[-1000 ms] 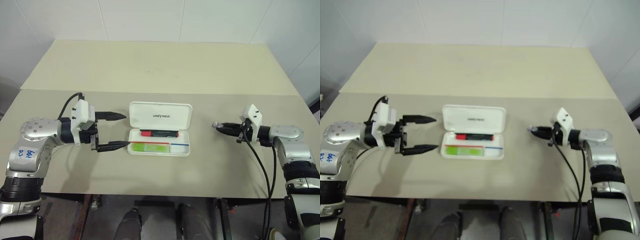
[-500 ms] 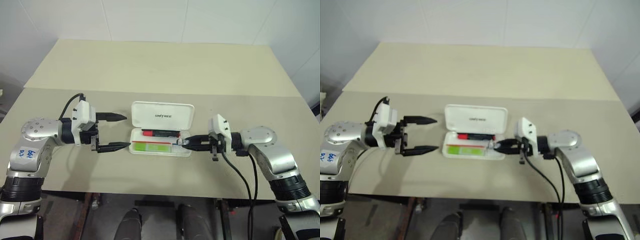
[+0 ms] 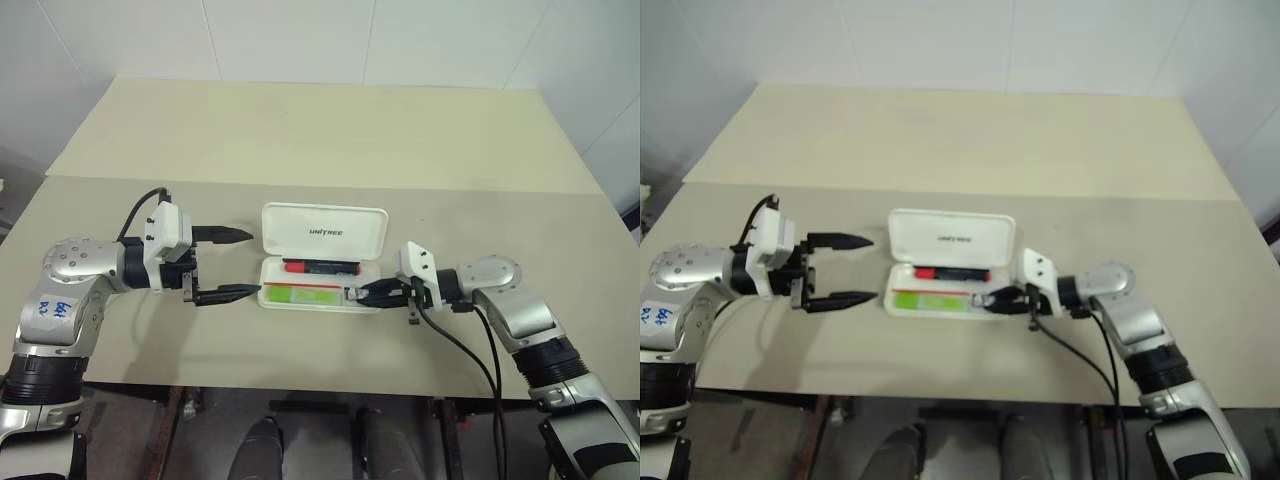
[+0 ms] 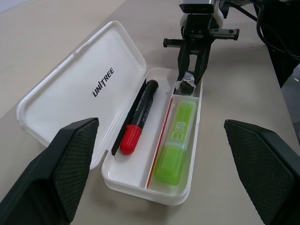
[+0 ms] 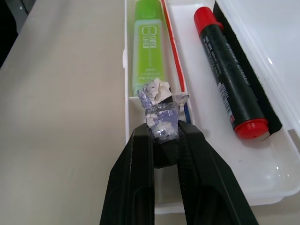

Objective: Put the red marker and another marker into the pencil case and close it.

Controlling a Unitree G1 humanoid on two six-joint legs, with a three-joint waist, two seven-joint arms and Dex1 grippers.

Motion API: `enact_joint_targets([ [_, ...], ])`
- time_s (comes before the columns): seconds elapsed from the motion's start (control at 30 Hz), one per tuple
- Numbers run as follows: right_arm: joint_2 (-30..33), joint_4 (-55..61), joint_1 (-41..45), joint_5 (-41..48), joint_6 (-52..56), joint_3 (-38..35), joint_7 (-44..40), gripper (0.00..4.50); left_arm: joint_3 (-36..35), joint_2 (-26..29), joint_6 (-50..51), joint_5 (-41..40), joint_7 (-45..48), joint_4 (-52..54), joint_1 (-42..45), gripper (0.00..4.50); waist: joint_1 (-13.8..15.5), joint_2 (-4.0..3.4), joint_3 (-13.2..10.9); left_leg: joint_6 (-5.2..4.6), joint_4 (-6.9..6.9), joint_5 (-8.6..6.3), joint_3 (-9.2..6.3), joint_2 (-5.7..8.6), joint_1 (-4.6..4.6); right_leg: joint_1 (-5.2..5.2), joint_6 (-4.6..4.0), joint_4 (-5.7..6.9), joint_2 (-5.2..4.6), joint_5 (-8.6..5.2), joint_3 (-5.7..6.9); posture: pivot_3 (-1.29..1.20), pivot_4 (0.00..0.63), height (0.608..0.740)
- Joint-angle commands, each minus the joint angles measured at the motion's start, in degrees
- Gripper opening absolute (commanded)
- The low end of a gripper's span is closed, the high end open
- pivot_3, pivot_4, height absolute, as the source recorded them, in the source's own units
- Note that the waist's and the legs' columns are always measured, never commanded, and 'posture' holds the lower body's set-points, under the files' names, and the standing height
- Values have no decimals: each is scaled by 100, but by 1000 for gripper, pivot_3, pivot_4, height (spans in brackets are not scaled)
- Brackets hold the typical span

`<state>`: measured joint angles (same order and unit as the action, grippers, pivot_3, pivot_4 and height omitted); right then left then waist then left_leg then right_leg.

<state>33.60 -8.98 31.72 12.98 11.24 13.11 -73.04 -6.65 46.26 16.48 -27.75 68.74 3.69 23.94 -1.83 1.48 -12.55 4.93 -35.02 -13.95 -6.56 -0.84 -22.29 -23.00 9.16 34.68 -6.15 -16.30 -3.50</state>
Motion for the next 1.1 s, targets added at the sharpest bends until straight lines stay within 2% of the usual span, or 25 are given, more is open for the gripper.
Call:
enact_joint_targets([
  [0.03, 127, 201, 61, 182, 6, -166, -184, 341, -162, 87, -11, -52, -30, 141, -35, 4500, 1, 0, 0, 0, 0, 0, 0, 0, 0, 0, 0, 1, 0, 0, 0, 0, 150, 740],
  [0.1, 143, 204, 56, 157, -32, -155, -209, 341, -150, 81, -16, -50, -35, 118, -5, 4500, 3, 0, 0, 0, 0, 0, 0, 0, 0, 0, 0, 1, 0, 0, 0, 0, 150, 740],
  [0.23, 154, 136, 76, 116, -63, -157, -192, 1662, -110, 61, -27, -39, -33, 76, 56, 4500, 0, 0, 0, 0, 0, 0, 0, 0, 0, 0, 0, 1, 0, 0, 0, 0, 150, 740],
  [0.47, 81, 117, 265, 154, -166, -250, -119, 4255, -89, 60, -47, -21, -8, 15, 125, 4500, 0, 0, 0, 0, -1, 0, 0, 0, 0, 0, 0, 2, 0, 0, 0, 0, 150, 740],
  [0.5, 58, 199, 322, 251, -97, -310, -108, 4473, -87, 61, -40, -22, -11, 17, 133, 4500, 0, 0, 0, 0, -1, 0, 0, 0, 0, 0, 0, 2, 0, 0, 0, 0, 150, 740],
  [0.63, 11, 604, 470, 601, 213, -569, 17, 4473, -94, 76, 4, -32, -28, 55, 137, 4500, -4, 0, 0, 0, -1, 0, 0, 0, 0, 0, 0, 2, 0, 0, 0, 0, 150, 740],
  [0.77, 234, 1418, 295, 1010, 611, -972, 175, 4473, -198, 156, 32, -56, -25, 88, 53, 4500, 10, 0, 0, 0, 1, 0, -1, -1, -1, -1, 0, 0, 0, 0, 0, 0, 150, 740],
  [0.97, 769, 2288, -327, 1504, 1258, -1730, 562, 4473, -364, 309, -18, -91, 33, 135, -199, 4500, 27, 0, 0, -2, 2, -2, 0, 0, -6, -1, -1, -11, -2, -1, 1, 0, 150, 740],
  [1.07, 1168, 2456, -897, 1616, 1330, -2431, 680, 4473, -492, 324, -65, -105, 23, 142, -327, 4500, 26, 0, 0, -2, 1, -2, 0, 0, -4, -1, -1, -7, -2, 0, 1, 0, 150, 740],
  [1.1, 1299, 2510, -1110, 1578, 1280, -2568, 673, 4497, -542, 307, -82, -128, 14, 109, -344, 4315, 29, 0, 0, -2, 1, -2, 0, 0, -4, -1, -2, -7, -2, -1, 1, 0, 150, 740],
])
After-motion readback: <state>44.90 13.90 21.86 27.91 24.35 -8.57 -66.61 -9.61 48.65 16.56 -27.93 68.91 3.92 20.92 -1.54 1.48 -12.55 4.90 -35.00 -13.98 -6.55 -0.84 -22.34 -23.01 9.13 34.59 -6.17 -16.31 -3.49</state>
